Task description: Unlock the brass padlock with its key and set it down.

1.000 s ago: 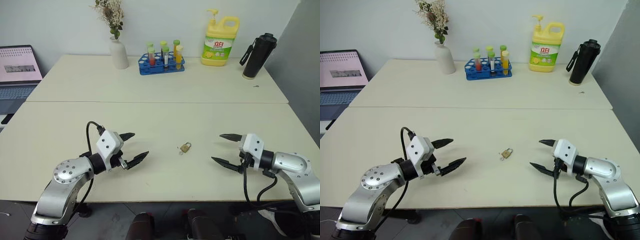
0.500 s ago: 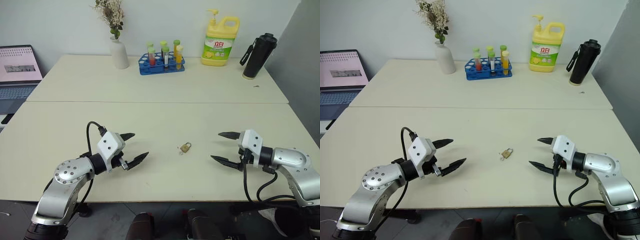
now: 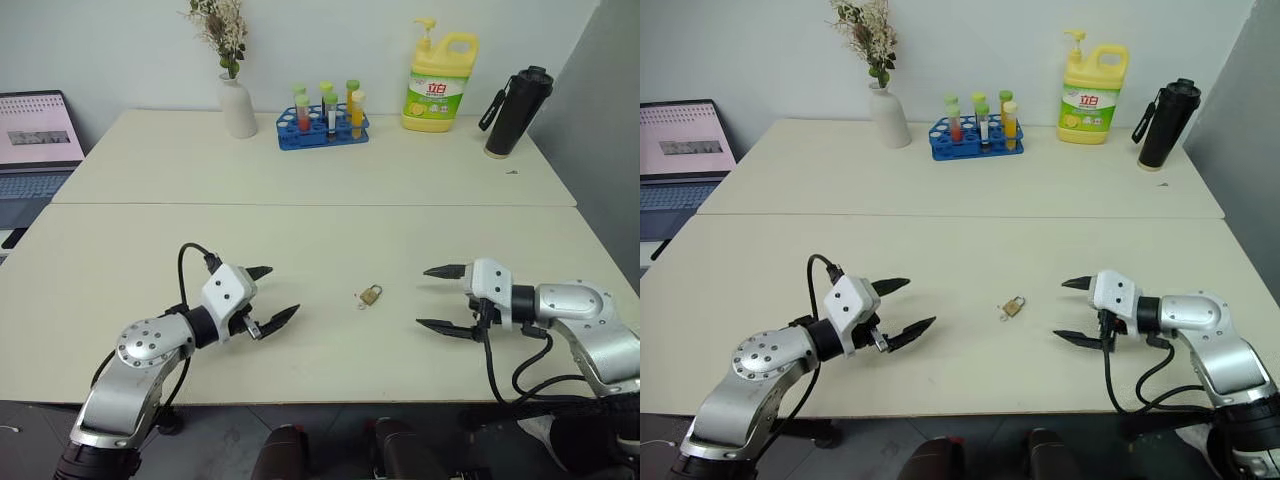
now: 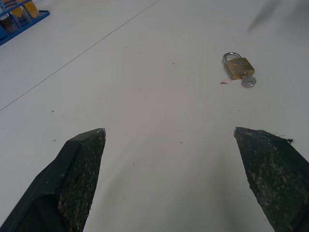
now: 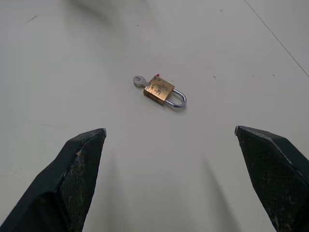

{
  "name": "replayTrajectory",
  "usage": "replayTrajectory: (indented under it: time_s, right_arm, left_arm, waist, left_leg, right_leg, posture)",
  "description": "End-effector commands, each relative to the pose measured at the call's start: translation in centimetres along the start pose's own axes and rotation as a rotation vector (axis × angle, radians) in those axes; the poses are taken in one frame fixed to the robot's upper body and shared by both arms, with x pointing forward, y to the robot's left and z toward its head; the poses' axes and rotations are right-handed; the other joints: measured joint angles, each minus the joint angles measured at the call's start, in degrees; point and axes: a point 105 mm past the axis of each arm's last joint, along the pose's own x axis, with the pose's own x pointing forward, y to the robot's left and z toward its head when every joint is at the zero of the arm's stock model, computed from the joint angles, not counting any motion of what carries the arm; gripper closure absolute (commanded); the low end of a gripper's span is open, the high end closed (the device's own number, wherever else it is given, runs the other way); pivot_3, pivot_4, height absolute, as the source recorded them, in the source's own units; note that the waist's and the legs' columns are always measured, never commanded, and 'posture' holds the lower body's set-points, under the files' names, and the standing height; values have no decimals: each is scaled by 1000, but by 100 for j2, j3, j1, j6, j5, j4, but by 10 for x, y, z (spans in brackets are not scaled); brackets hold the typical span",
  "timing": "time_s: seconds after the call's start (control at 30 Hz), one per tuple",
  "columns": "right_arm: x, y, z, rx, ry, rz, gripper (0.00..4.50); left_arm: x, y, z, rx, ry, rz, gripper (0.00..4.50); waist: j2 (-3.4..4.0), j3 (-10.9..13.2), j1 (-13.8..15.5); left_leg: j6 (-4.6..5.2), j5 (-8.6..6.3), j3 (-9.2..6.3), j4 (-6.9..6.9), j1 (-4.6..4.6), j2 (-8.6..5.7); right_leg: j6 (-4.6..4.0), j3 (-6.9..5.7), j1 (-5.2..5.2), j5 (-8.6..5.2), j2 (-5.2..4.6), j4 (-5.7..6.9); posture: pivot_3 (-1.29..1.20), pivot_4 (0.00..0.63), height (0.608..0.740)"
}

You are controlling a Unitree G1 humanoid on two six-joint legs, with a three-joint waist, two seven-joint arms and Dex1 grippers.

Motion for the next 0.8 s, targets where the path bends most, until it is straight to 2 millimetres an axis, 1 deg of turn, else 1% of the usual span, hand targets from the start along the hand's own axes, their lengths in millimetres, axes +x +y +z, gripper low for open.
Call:
replayTrajectory:
  time_s: [0.03, 0.07, 0.13, 0.2, 0.27, 0.33, 0.4, 0.5, 0.57, 0.63, 0.7, 0.8]
  right_arm:
    - [4, -7, 11, -76, -19, 33, 0]
    - [6, -8, 12, -85, -9, 61, 0]
    - [10, -7, 14, -116, 21, 192, 0]
    - [16, -13, 16, -153, 62, 258, 0]
    - [27, -23, 20, -181, 73, 291, 0]
    - [39, -32, 24, -219, 95, 342, 0]
    - [51, -40, 26, -246, 125, 400, 0]
    - [60, -45, 24, -273, 159, 465, 0]
    - [66, -46, 19, -299, 209, 534, 0]
    - [78, -42, 20, -309, 233, 603, 0]
    - [84, -39, 19, -315, 238, 640, 0]
    - [92, -35, 17, -336, 241, 678, 0]
  left_arm:
    - [2, 0, 10, 49, -28, -5, 29]
    - [2, 0, 10, 50, -28, -6, 29]
    - [5, -1, 13, 51, -38, -9, 29]
    - [7, -1, 17, 54, -49, -9, 29]
    - [8, -3, 21, 48, -62, -25, 29]
    - [8, -9, 25, 36, -72, -62, 29]
    - [3, -21, 35, -9, -117, -148, 29]
    - [-2, -27, 41, -41, -129, -182, 29]
    - [-6, -32, 42, -25, -113, -206, 29]
    - [-11, -37, 40, 17, -75, -211, 29]
    - [-15, -38, 38, 30, -55, -202, 29]
    - [-21, -40, 34, 38, -22, -184, 29]
  waist:
    - [0, 0, 0]
    - [0, 0, 3]
    - [1, 2, 0]
    - [2, 2, -5]
    - [2, 2, -13]
    - [2, 2, -17]
    - [2, 2, -28]
    - [4, 4, -10]
    - [4, 4, 4]
    - [4, 4, 33]
    - [4, 5, -44]
    - [7, 6, -44]
  left_leg:
    - [0, 0, 1, 0, 0, 0]
    - [0, 0, 0, 0, 0, 1]
    - [0, 0, 0, 0, 0, 0]
    - [0, 0, 5, 1, 2, -1]
    - [0, 0, 5, 2, 3, 1]
    - [0, 0, 2, 1, 2, 2]
    - [0, 0, 3, -1, 2, 4]
    - [0, 0, 4, -2, 0, 4]
    - [0, 0, -4, -1, -3, 2]
    - [0, 0, -10, -2, -6, -3]
    - [0, 0, 4, -2, -1, -5]
    - [0, 0, -3, -4, 2, -1]
  right_leg:
    - [0, -1, 0, 0, 0, 0]
    - [0, -1, 0, 0, 0, 0]
    - [-10, -1, 0, 6, 0, 0]
    - [-19, -6, -1, 12, 0, 1]
    - [-20, -8, -1, 12, 0, 1]
    - [-23, -9, -2, 14, 1, 1]
    - [-27, -8, -3, 16, 2, 1]
    - [-30, -7, -6, 18, -1, 2]
    - [-31, -7, -4, 18, -6, 2]
    - [-31, -11, -4, 18, -13, 1]
    - [-32, -10, -4, 18, -22, 1]
    - [-35, -11, -4, 16, -21, 6]
  posture:
    - [0, 150, 740]
    - [0, 150, 740]
    - [0, 150, 740]
    - [0, 150, 740]
    - [0, 150, 740]
    - [0, 150, 740]
    - [0, 150, 740]
    - [0, 150, 740]
    - [0, 150, 740]
    - [0, 150, 740]
    - [0, 150, 740]
    - [0, 150, 740]
